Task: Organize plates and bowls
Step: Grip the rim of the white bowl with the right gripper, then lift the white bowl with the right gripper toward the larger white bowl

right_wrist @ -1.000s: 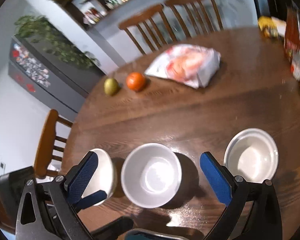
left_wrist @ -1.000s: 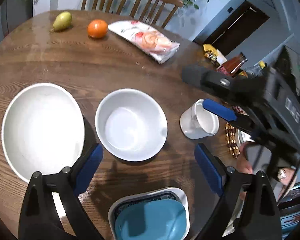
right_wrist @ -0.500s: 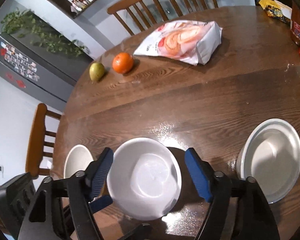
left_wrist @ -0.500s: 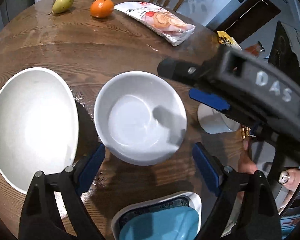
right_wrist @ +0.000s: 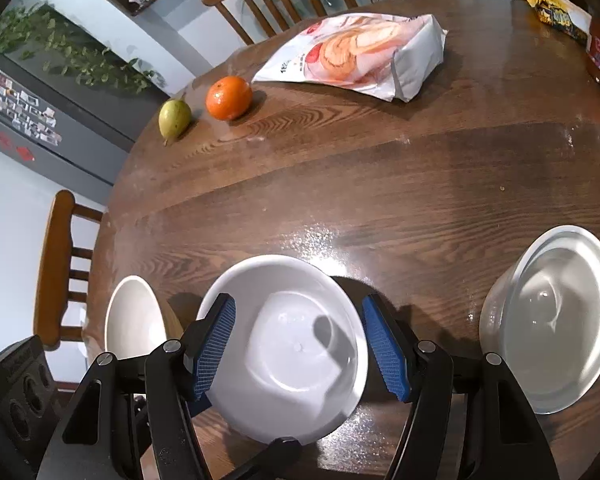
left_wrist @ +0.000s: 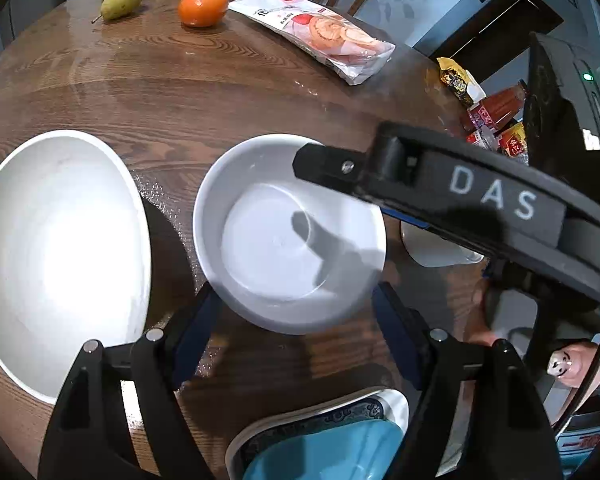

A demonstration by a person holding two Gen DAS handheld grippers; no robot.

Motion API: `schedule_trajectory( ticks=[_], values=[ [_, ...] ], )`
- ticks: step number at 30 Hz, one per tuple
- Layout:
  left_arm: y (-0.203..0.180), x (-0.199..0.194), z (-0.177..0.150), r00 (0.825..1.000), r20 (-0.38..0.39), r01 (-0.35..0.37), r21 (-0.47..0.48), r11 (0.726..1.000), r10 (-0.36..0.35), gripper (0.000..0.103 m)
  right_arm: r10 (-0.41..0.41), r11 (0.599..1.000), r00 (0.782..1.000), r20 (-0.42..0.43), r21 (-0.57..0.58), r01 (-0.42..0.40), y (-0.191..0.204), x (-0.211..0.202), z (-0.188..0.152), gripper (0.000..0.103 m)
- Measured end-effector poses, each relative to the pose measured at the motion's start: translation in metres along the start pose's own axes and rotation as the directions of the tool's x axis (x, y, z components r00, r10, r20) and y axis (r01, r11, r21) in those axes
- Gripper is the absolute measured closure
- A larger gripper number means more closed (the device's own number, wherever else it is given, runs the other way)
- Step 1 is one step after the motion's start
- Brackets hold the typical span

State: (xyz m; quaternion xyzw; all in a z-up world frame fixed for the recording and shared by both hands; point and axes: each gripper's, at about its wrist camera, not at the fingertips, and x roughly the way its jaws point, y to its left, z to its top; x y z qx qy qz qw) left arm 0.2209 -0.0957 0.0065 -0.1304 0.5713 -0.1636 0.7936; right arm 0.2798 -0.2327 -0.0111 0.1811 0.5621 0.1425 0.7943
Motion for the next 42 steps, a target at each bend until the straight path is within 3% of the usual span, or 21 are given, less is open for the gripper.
schedule_trajectory(
  ticks=[12, 25, 36, 42],
  values=[
    [-0.001, -0.008, 0.002, 0.999, 0.045, 0.004, 0.007, 1.000, -0.004, 0.030, -0.013, 0.999, 1.000, 0.000, -0.030, 0.013, 0.007, 0.000, -0.001, 0.034],
    [-0.001, -0.038, 0.002, 0.991, 0.137, 0.000, 0.026, 1.000, -0.004, 0.030, -0.014, 0.995, 0.998, 0.065, -0.097, 0.020, 0.029, -0.020, -0.008, 0.034],
    [-0.005, -0.083, -0.009, 0.958, 0.286, -0.022, 0.061, 0.998, 0.003, 0.030, 0.037, 0.989, 0.991, 0.132, -0.145, -0.017, 0.055, -0.042, -0.018, 0.034],
    [-0.005, -0.095, -0.014, 0.950, 0.312, -0.017, 0.071, 0.997, -0.006, 0.030, 0.051, 0.987, 0.981, 0.185, -0.156, -0.022, 0.064, -0.054, -0.022, 0.034]
  ],
)
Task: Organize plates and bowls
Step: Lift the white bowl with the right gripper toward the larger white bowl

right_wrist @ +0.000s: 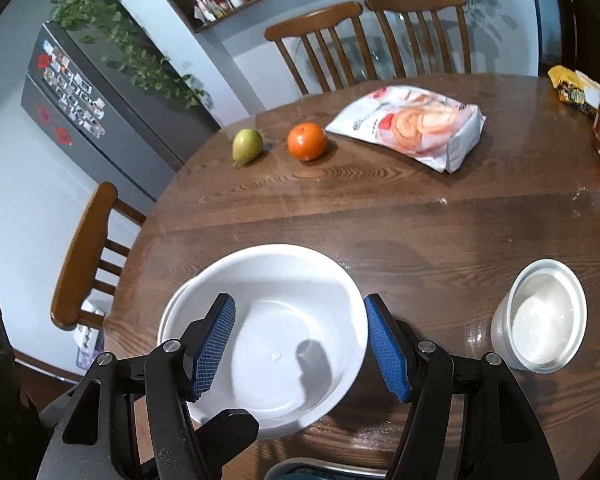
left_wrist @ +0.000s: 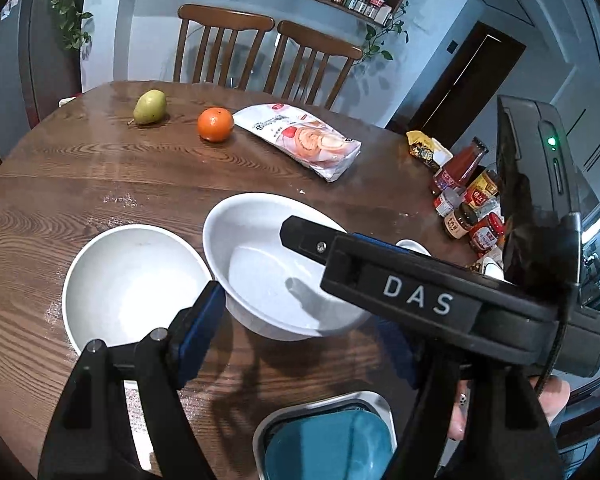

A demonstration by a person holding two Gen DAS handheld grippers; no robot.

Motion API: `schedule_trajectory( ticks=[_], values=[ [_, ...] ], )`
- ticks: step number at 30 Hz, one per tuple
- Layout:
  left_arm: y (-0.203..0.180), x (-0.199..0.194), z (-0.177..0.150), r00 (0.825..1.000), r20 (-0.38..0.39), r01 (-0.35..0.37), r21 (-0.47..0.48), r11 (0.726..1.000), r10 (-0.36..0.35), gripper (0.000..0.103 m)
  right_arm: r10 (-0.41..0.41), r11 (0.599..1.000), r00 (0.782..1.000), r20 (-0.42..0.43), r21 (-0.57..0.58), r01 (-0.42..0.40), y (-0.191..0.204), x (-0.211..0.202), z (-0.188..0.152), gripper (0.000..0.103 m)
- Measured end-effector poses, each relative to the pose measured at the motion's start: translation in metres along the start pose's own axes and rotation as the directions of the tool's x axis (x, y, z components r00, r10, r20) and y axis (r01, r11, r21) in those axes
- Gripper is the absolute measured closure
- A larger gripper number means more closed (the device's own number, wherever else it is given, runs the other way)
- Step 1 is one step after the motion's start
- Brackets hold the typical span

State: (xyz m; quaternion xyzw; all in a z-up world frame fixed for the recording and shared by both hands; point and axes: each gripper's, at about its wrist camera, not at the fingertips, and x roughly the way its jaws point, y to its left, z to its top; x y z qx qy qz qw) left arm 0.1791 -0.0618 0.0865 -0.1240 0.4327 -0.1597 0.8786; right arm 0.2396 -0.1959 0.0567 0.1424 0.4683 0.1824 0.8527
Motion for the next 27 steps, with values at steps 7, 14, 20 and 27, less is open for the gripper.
schedule_trajectory(
  ticks=[7, 14, 20, 27],
  values=[
    [0.004, -0.010, -0.001, 1.000, 0.025, -0.018, -0.002, 1.000, 0.019, 0.030, 0.026, 1.000, 0.999, 0.046, 0.001, -0.026, 0.010, -0.002, 0.000, 0.034],
    [0.013, -0.016, -0.003, 0.998, 0.042, -0.054, 0.003, 0.999, 0.054, 0.030, 0.042, 0.998, 0.996, 0.074, -0.045, -0.039, 0.027, 0.000, -0.004, 0.034],
    [0.024, -0.026, -0.007, 0.994, 0.069, -0.090, 0.018, 0.996, 0.089, 0.030, 0.079, 0.994, 0.992, 0.095, -0.086, -0.071, 0.043, 0.003, -0.009, 0.034],
    [0.040, -0.032, -0.011, 0.989, 0.069, -0.135, 0.023, 0.991, 0.133, 0.030, 0.117, 0.988, 0.989, 0.086, -0.112, -0.108, 0.057, 0.016, -0.015, 0.034]
  ],
)
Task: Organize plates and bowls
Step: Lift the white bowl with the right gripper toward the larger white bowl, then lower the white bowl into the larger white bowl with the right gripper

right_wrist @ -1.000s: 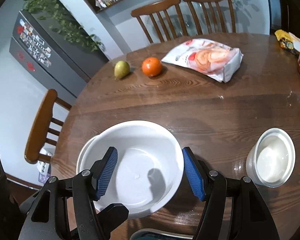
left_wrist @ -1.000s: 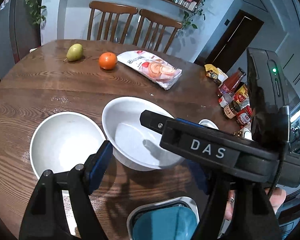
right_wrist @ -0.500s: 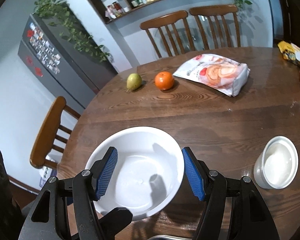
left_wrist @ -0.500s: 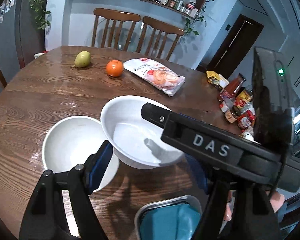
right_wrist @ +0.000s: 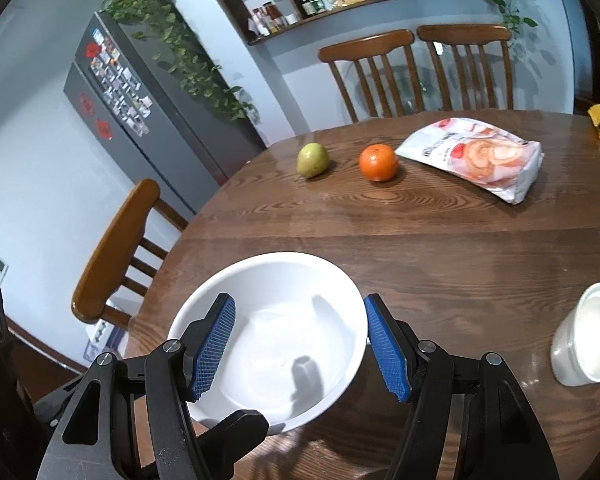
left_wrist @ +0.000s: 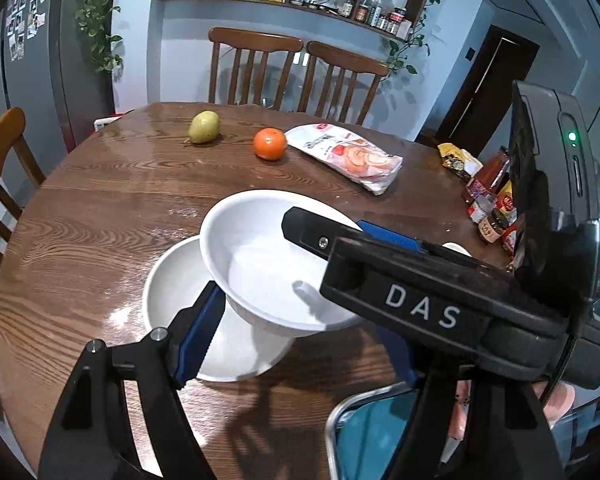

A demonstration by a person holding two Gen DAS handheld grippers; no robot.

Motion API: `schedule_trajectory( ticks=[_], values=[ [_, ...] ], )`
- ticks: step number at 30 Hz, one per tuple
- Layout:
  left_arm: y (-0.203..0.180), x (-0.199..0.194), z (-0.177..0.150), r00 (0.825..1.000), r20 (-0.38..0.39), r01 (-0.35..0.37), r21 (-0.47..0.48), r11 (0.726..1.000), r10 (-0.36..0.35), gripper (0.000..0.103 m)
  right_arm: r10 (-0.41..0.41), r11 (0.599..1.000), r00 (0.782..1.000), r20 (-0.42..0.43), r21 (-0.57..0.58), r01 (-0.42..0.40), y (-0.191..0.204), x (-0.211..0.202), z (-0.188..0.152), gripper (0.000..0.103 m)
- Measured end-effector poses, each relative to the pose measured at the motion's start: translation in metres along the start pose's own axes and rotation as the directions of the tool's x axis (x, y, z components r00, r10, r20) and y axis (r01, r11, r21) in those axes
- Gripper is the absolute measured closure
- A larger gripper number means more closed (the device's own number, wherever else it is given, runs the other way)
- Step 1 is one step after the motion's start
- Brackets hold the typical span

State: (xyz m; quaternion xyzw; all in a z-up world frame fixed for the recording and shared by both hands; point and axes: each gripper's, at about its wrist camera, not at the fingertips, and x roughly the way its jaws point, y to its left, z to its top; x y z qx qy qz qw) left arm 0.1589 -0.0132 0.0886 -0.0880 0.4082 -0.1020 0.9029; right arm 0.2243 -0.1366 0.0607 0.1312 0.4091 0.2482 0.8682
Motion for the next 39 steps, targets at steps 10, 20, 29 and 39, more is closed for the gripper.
schedule_trajectory(
  ticks=[10, 20, 29, 39],
  values=[
    [0.011, 0.004, -0.006, 0.997, 0.019, -0.073, 0.039, 0.997, 0.073, 0.030, 0.013, 1.000, 1.000, -0.014, -0.024, -0.013, 0.011, 0.016, -0.007, 0.034],
    [0.020, 0.015, -0.008, 0.995, -0.032, -0.092, 0.046, 0.995, 0.094, 0.030, 0.008, 1.000, 0.996, -0.087, 0.002, -0.008, 0.009, 0.038, -0.013, 0.034],
    [0.030, 0.025, -0.011, 0.990, -0.076, -0.117, 0.043, 0.992, 0.120, 0.030, 0.004, 1.000, 0.990, -0.140, 0.003, -0.004, 0.013, 0.055, -0.019, 0.034],
    [0.054, 0.046, -0.020, 0.987, -0.150, -0.069, -0.022, 0.997, 0.064, 0.030, -0.053, 0.998, 0.984, -0.172, -0.038, 0.047, 0.018, 0.068, -0.027, 0.034]
  ],
)
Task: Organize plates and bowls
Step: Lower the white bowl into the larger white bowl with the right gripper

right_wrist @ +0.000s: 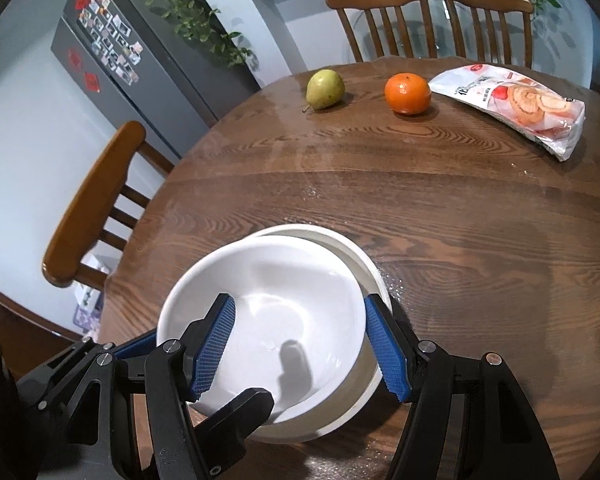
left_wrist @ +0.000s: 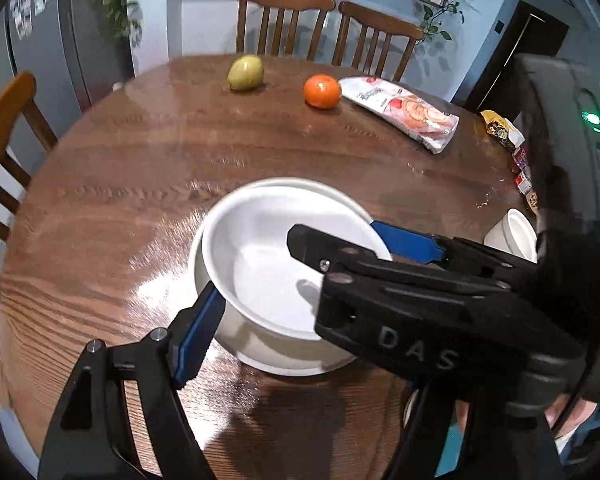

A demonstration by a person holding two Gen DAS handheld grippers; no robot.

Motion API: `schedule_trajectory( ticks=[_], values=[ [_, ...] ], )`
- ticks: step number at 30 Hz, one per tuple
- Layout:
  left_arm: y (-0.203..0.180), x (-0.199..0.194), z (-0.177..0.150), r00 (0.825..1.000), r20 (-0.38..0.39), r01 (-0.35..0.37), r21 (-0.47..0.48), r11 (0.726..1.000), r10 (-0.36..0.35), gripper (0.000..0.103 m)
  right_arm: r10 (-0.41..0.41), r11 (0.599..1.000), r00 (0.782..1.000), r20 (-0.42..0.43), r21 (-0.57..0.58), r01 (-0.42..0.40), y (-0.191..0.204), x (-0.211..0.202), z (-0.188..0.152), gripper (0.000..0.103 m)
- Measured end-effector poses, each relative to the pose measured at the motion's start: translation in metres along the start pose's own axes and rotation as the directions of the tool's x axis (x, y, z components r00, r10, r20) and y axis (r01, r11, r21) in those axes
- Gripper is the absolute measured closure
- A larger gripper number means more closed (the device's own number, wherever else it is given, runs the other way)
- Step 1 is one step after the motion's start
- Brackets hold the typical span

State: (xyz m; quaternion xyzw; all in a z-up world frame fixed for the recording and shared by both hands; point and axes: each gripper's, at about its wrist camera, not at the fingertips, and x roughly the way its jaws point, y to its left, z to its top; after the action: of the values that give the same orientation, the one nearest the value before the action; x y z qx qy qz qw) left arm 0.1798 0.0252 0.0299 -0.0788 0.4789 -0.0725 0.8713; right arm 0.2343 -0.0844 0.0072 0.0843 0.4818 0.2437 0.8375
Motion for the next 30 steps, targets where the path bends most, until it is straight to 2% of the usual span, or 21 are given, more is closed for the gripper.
schedule_trajectory(
  ticks=[8, 17, 30],
  values=[
    [0.002, 0.007, -0.001, 0.999, -0.026, 0.038, -0.016, 0.999, -0.038, 0.030, -0.034, 0.999, 0.999, 0.001, -0.001, 0.034, -0.003, 0.004, -0.001, 0.034],
    [0.009, 0.015, -0.001, 0.998, -0.053, 0.040, -0.040, 0.998, -0.042, 0.030, -0.033, 0.999, 0.999, -0.001, -0.009, 0.033, -0.003, 0.006, 0.000, 0.034],
    [0.014, 0.012, -0.001, 0.994, -0.061, 0.089, -0.068, 0.994, -0.093, 0.028, -0.040, 0.999, 0.999, -0.007, 0.012, 0.040, -0.003, 0.000, 0.000, 0.034]
  ],
)
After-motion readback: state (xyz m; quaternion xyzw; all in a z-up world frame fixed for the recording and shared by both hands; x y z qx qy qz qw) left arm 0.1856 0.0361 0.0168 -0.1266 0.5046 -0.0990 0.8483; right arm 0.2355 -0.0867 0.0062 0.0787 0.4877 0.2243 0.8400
